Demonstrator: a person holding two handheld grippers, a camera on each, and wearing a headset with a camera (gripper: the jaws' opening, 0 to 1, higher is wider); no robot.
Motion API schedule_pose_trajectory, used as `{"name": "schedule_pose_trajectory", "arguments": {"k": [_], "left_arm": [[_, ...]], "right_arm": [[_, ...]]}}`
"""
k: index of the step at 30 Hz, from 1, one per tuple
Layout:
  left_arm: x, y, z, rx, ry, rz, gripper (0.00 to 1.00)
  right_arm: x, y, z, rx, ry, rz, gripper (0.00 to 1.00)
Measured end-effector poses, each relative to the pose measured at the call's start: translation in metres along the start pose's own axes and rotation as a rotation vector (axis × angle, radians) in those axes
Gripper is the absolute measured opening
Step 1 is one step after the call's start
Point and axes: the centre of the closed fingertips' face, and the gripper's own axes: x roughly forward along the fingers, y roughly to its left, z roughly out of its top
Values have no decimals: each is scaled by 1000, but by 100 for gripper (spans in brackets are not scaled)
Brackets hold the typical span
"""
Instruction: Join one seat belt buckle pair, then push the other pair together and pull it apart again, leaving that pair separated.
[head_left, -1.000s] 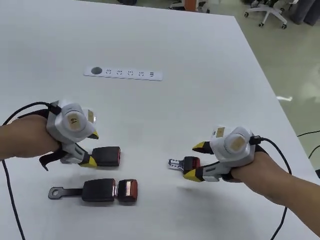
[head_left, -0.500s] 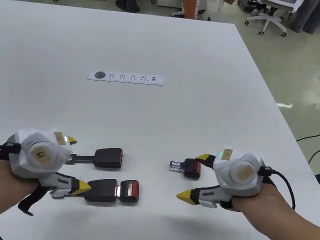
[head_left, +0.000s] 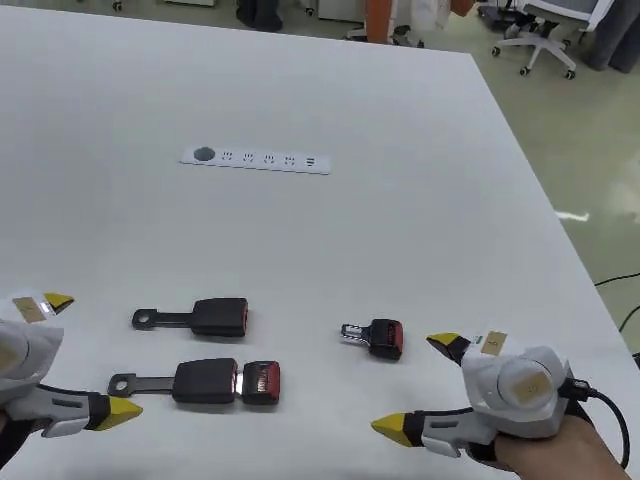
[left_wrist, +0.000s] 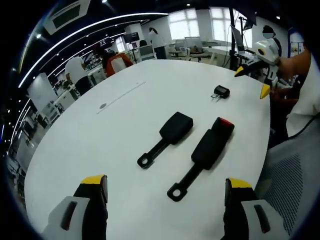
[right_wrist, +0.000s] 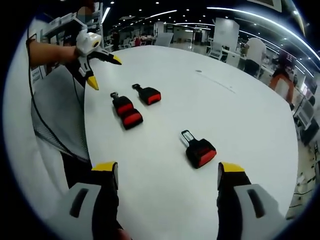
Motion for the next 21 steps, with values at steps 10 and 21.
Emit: {"name": "schedule_pose_trajectory", "arguments": {"k": [10,21], "left_arm": [[-9,8,-17,-61,8,30,100],[-22,3,-32,-104,12,34,100]], "right_arm": [[-2,1,8,36,-16,-39,99],[-1,5,9,30,-9,-19,99]]}}
